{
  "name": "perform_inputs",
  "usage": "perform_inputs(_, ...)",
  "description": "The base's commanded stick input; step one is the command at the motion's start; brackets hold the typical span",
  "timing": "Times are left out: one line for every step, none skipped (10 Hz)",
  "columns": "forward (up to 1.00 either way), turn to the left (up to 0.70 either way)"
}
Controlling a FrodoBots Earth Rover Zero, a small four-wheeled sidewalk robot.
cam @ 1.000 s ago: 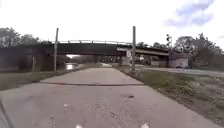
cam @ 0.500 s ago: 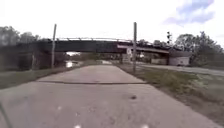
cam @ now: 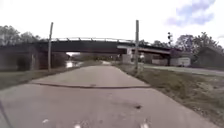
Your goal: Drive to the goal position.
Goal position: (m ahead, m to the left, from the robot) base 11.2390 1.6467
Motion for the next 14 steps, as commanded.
perform_inputs(1.0,0.0)
perform_inputs(1.0,0.0)
perform_inputs(1.0,0.0)
perform_inputs(1.0,0.0)
perform_inputs(1.0,0.0)
perform_inputs(1.0,0.0)
perform_inputs(1.0,0.0)
perform_inputs(1.0,0.0)
perform_inputs(1.0,0.0)
perform_inputs(1.0,0.0)
perform_inputs(1.0,0.0)
perform_inputs(1.0,0.21)
perform_inputs(1.0,0.4)
perform_inputs(1.0,0.4)
